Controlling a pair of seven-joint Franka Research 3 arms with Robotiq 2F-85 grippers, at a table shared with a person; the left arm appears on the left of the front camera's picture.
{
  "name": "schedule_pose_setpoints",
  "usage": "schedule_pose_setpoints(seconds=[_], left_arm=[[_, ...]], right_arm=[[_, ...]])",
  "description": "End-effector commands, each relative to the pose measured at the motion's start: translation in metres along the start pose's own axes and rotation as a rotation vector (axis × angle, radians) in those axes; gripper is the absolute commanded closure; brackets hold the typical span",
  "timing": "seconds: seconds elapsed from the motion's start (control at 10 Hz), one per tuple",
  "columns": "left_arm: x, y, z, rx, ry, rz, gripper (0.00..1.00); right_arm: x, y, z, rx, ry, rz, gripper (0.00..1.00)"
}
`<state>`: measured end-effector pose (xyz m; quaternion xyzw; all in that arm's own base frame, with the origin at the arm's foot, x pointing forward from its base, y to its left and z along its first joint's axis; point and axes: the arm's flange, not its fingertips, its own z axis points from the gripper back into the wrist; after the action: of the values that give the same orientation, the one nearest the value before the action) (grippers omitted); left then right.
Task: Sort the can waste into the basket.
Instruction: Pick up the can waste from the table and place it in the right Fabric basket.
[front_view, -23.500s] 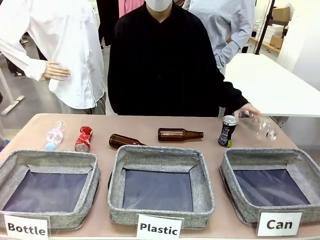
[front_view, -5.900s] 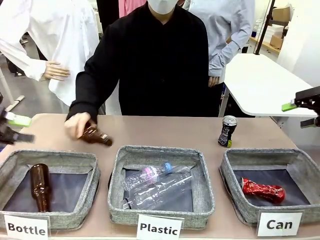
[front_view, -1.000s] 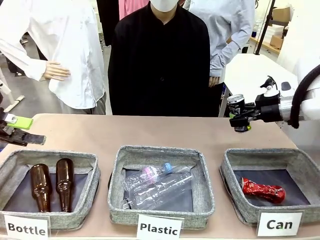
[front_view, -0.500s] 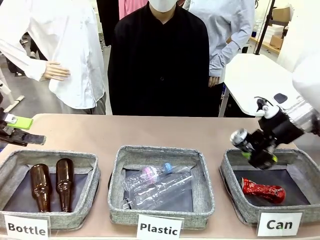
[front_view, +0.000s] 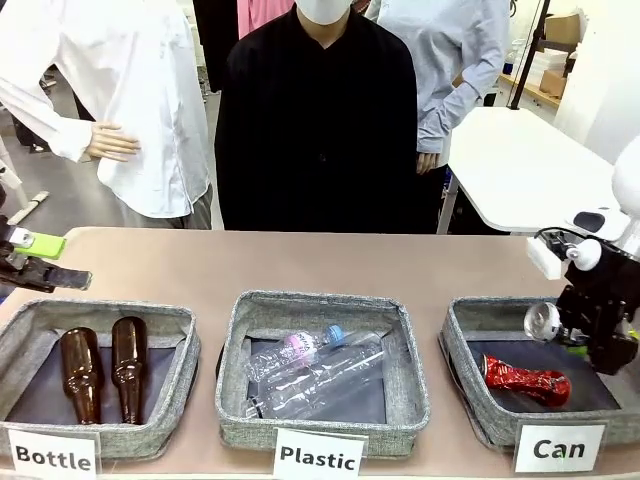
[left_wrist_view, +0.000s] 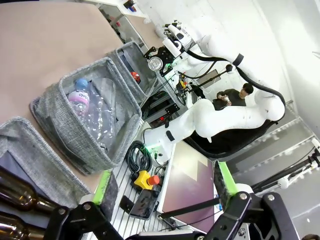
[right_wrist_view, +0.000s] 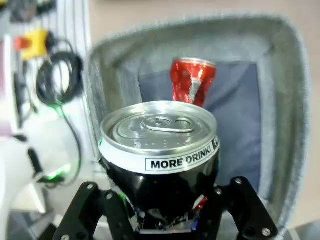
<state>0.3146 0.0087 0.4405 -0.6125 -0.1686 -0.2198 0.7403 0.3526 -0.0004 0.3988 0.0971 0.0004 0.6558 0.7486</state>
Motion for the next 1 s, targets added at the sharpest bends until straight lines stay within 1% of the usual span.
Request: schedule_pose_setpoints(seconds=[0.0, 0.1, 0.2, 0.3, 0.4, 0.5, 0.6, 0.7, 0.9], left_arm=[[-0.002, -0.003, 0.001, -0.006, 0.003, 0.009, 0.00], [-0.002, -0.003, 0.001, -0.006, 0.003, 0.009, 0.00], [-0.002, -0.003, 0.001, -0.006, 0.003, 0.009, 0.00], [-0.002, -0.003, 0.001, -0.006, 0.003, 0.009, 0.00], [-0.002, -0.003, 0.001, -0.006, 0.003, 0.009, 0.00], [-0.002, -0.003, 0.001, -0.006, 0.003, 0.009, 0.00], [-0.002, -0.003, 0.001, -0.006, 0.003, 0.009, 0.00], [-0.002, -0.003, 0.001, -0.006, 0.003, 0.009, 0.00], [-0.002, -0.003, 0.001, -0.006, 0.003, 0.009, 0.00]], right_arm=[[0.004, 0.006, -0.009, -0.062, 0.063, -0.003, 1.00], [0.003, 0.007, -0.013, -0.099, 0.113, 0.065, 1.00], [0.003, 0.008, -0.017, -0.109, 0.172, 0.091, 1.00], [0.001, 0.008, -0.023, -0.123, 0.222, 0.102, 0.39], [0.001, 0.009, -0.026, -0.139, 0.240, 0.095, 0.39], [0.000, 0.009, -0.027, -0.146, 0.230, 0.082, 0.00], [-0.002, 0.010, -0.029, -0.164, 0.221, 0.067, 0.33], [-0.003, 0.011, -0.031, -0.178, 0.210, 0.066, 0.00], [-0.006, 0.012, -0.034, -0.181, 0.178, 0.068, 0.00]])
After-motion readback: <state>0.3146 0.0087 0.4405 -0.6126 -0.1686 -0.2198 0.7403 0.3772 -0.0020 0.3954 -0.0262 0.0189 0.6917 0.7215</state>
